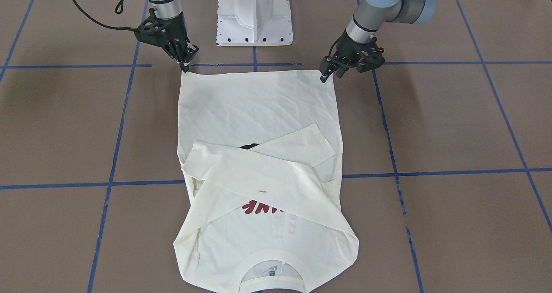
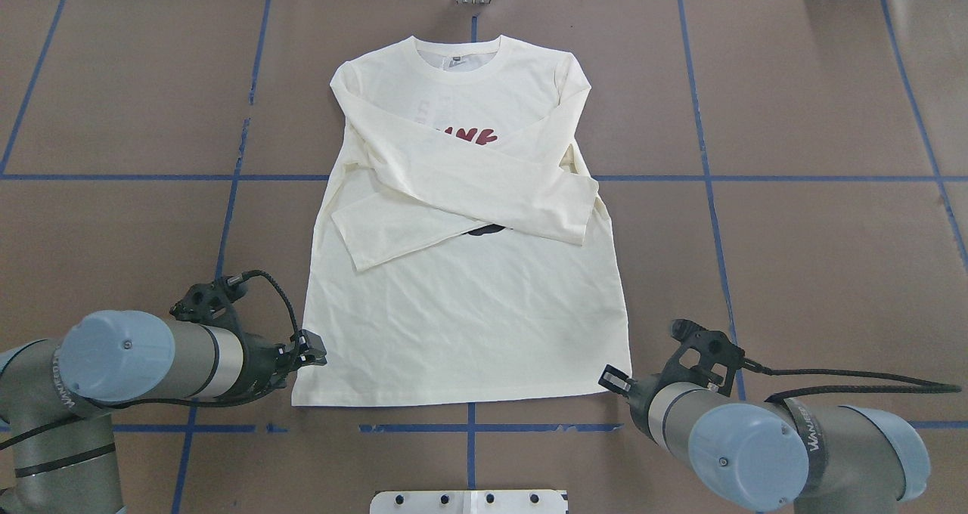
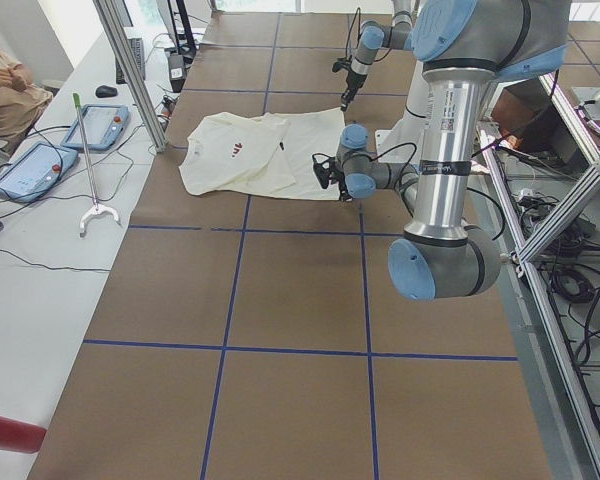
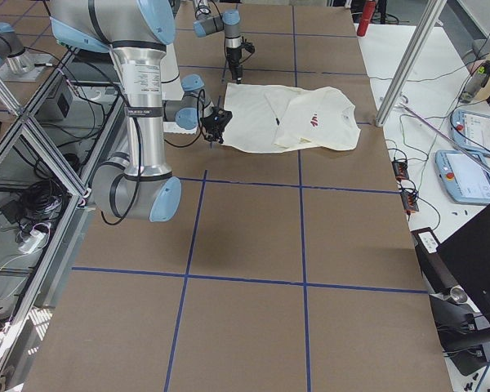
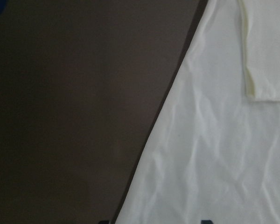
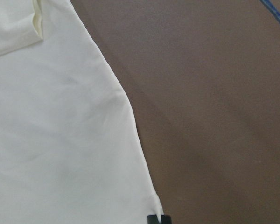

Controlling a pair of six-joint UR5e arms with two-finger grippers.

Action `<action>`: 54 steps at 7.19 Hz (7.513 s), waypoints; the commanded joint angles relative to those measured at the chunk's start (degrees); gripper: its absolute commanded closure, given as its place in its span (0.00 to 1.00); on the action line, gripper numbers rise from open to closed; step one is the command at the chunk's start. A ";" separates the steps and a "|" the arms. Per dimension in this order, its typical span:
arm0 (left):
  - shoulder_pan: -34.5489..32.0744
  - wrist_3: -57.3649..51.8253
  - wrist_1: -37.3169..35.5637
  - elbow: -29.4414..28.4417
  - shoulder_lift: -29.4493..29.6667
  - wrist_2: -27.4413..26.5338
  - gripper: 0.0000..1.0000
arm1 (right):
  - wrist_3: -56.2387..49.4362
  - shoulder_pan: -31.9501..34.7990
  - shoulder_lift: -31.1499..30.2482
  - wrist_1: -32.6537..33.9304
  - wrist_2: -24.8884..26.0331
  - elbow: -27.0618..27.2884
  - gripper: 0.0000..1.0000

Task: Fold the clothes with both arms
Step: 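Grasp the other hem corner with the left gripper, then lift both hem corners and fold them up toward the collar, then release the hem and raise both grippers away from the shirt, then grasp the folded shirt's side edge with the right gripper and pull inward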

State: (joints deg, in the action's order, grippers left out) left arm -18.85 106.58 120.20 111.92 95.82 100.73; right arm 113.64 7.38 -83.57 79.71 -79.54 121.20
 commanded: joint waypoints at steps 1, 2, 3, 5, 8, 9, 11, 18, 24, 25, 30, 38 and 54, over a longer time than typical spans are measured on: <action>1.88 2.74 -1.55 0.14 -0.11 -0.09 0.31 | 0.00 0.00 -0.01 0.01 0.00 0.08 1.00; 2.67 3.88 -1.55 0.05 -0.11 -0.09 0.33 | 0.00 0.00 -0.01 0.01 0.00 0.08 1.00; 2.77 3.89 -1.64 -0.39 -0.11 -0.09 0.37 | 0.00 0.00 -0.01 0.01 0.00 0.17 1.00; 2.68 4.50 -1.99 -0.22 -0.20 -0.18 0.70 | 0.00 0.00 -0.01 0.01 0.00 0.17 1.00; 2.68 4.60 -3.13 1.45 0.07 0.34 1.00 | 0.00 0.09 -0.10 0.01 0.00 0.35 1.00; 2.68 4.60 -3.13 1.80 0.07 0.43 1.00 | 0.00 0.09 -0.28 0.01 0.00 0.52 1.00; 2.68 4.51 -3.39 4.25 0.15 1.04 1.00 | 0.00 0.44 -2.02 0.01 0.00 2.97 1.00; 6.20 7.24 -12.18 23.85 -0.47 2.10 1.00 | 2.55 -2.59 -7.22 14.25 -3.07 21.61 1.00; -17.16 -13.05 -22.03 4.75 19.38 1.66 1.00 | -19.48 31.25 12.86 14.25 -23.18 -0.74 1.00; -19.27 -14.46 -21.85 0.18 22.01 1.58 1.00 | -21.86 33.55 17.95 13.99 -23.29 -7.84 1.00; -22.36 -16.14 -5.36 -22.14 27.38 -2.81 1.00 | -29.24 39.01 30.47 4.16 -23.29 -34.77 1.00; -22.37 -21.31 1.00 -34.84 30.83 -4.66 0.82 | -32.61 39.11 33.30 -4.55 -22.15 -48.69 1.00; -27.73 -25.64 0.73 -19.99 24.50 7.20 0.47 | -11.69 25.49 11.76 -5.44 -21.53 -21.18 0.49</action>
State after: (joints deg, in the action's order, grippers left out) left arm -46.59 80.98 120.97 91.95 120.32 107.93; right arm 101.87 32.93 -71.63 74.23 -101.08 100.13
